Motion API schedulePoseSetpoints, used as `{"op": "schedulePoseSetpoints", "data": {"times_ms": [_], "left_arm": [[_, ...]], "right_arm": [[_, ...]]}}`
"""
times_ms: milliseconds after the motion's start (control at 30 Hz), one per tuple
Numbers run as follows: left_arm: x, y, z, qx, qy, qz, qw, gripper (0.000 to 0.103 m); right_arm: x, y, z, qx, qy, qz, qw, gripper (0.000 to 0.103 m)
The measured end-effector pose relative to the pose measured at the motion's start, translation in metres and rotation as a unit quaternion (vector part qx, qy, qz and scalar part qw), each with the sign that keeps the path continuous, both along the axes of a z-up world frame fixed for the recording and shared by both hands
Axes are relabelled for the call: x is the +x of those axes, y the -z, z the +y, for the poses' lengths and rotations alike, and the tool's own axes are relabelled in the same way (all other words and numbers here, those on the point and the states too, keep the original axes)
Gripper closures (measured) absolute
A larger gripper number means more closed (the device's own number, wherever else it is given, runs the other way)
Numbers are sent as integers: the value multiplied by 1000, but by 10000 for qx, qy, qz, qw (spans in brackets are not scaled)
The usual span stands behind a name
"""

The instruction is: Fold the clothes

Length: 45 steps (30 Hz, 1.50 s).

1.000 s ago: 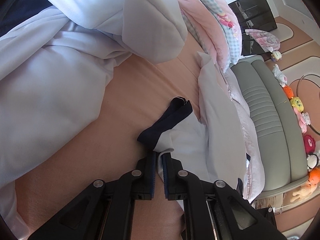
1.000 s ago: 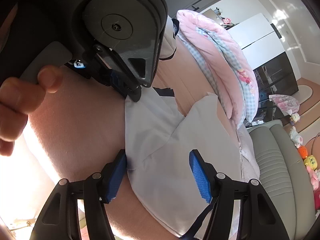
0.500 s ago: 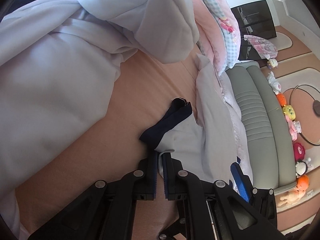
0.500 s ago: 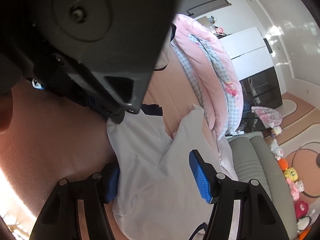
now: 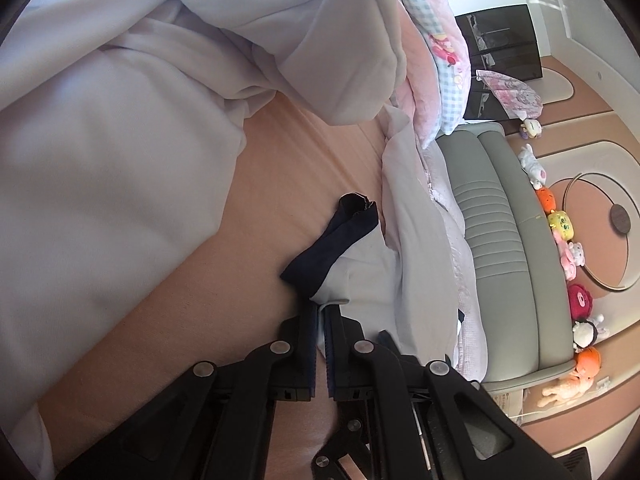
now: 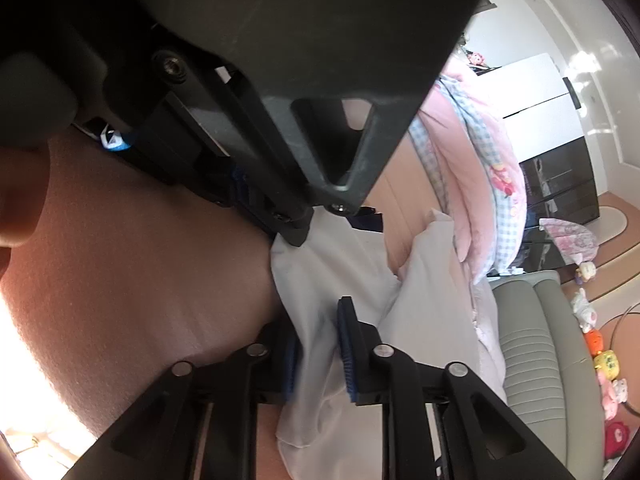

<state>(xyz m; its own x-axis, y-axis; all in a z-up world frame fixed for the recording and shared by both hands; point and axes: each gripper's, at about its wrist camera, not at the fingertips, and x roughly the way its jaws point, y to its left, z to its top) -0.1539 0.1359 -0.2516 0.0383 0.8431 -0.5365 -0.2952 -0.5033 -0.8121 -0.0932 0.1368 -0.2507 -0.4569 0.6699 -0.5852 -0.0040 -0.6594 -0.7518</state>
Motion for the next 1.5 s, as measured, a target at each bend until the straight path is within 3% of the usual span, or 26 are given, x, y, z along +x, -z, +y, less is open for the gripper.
{"op": "schedulePoseSetpoints", "data": {"times_ms": [67, 300, 600, 833, 1000, 1100, 1300, 1500], "left_arm": [[1, 0, 0, 19, 21, 25, 10000, 99], [7, -9, 2, -135, 54, 340, 9993, 100], [17, -34, 17, -339, 314, 895, 9949, 101], [23, -62, 30, -267, 605, 1242, 9900, 101], [30, -83, 47, -298, 905, 1523, 9837, 101], [35, -94, 58, -368, 1123, 1723, 9779, 101], [52, -112, 77, -440, 1438, 2033, 9675, 101], [69, -121, 98, -524, 1724, 2210, 9585, 101]], "right_arm": [[1, 2, 1, -196, -25, 6, 9998, 98], [9, -4, 5, -373, 1, 348, 9987, 99], [24, -21, 18, -1063, 149, 732, 9915, 99], [35, -39, 32, -1708, 526, 940, 9794, 99], [44, -46, 29, -1516, 477, 1114, 9810, 99], [51, -53, 35, -1640, 610, 1330, 9756, 99], [75, -69, 53, -2148, 803, 1924, 9542, 99], [104, -73, 91, -3435, 1479, 2322, 8979, 99]]}}
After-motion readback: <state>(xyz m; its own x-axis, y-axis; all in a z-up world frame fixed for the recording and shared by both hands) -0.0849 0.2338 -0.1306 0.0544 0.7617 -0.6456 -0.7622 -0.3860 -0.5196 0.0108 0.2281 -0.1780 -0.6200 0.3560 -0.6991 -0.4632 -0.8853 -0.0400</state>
